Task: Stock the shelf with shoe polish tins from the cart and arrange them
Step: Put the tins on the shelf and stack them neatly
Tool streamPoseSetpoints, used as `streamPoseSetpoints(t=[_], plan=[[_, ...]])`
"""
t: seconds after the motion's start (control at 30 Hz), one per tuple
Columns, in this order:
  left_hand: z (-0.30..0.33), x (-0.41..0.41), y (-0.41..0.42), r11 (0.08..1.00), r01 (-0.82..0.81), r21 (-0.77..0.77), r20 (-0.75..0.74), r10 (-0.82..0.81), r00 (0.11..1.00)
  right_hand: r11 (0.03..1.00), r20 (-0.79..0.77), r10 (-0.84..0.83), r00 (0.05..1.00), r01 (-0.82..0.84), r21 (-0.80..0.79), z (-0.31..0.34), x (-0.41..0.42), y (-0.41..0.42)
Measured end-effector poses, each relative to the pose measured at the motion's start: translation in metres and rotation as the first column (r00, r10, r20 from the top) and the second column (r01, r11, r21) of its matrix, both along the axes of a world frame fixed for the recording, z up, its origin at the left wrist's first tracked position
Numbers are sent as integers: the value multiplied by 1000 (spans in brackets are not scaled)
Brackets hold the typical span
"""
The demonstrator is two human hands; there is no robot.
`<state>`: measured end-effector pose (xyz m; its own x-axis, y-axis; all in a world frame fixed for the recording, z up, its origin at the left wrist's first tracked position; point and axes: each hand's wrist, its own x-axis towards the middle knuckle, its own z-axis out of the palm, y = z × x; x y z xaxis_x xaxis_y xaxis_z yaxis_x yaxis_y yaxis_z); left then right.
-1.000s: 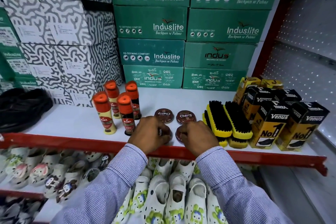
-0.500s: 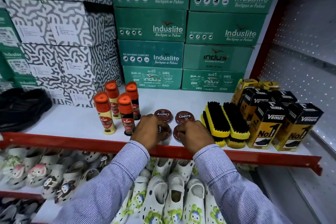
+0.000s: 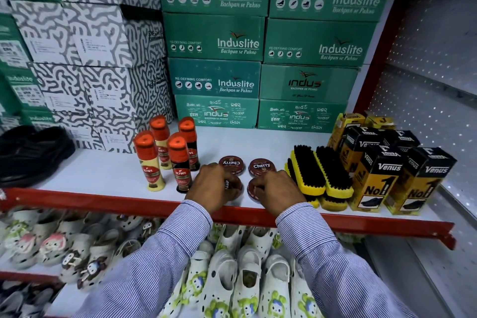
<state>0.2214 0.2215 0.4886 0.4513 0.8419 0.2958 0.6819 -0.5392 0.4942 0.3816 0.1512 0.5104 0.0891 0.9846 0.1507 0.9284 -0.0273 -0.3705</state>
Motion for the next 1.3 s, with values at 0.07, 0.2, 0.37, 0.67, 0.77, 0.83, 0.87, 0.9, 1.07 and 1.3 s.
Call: streamPoseSetpoints(t=[0.07,0.2,0.37,0.67,0.77,0.83,0.87,0.9,1.07,1.3], plan=[[0,0,0,1000,-5,-4,5,5,1000,1000,-4,1,1000,-1,-5,0,0,0],[-1,0,0,1000,-9,-16,6,9,1000,1000,-5,10,1000,-10,-16,1,0,0],[-1,0,0,1000,0,-30,10,0,1000,1000,-12,14,1000,-15,-16,2,0,0],[1,1,-2,999,-10,-46,3,10,1000,999,-33,10,999,-11,-41,5,0,-2],[1,2,-2,998,-25,-52,-5,25,1000,999,-30,13,999,-14,-37,5,0,-2],[0,2,-1,998,-35,-50,-7,35,999,999,-35,14,999,-15,-34,6,0,-3],[1,2,-2,998,-36,-45,-9,35,999,999,-35,13,999,-14,-32,6,-1,-3],[0,3,-2,998,-35,-42,-11,35,999,999,-34,12,999,-13,-30,6,-1,-3],[1,2,-2,998,-29,-60,-15,28,999,1000,-30,-8,1000,7,-30,4,-2,-2],[2,1,-6,999,-48,14,-67,49,997,997,35,-12,999,10,75,3,-2,-7]])
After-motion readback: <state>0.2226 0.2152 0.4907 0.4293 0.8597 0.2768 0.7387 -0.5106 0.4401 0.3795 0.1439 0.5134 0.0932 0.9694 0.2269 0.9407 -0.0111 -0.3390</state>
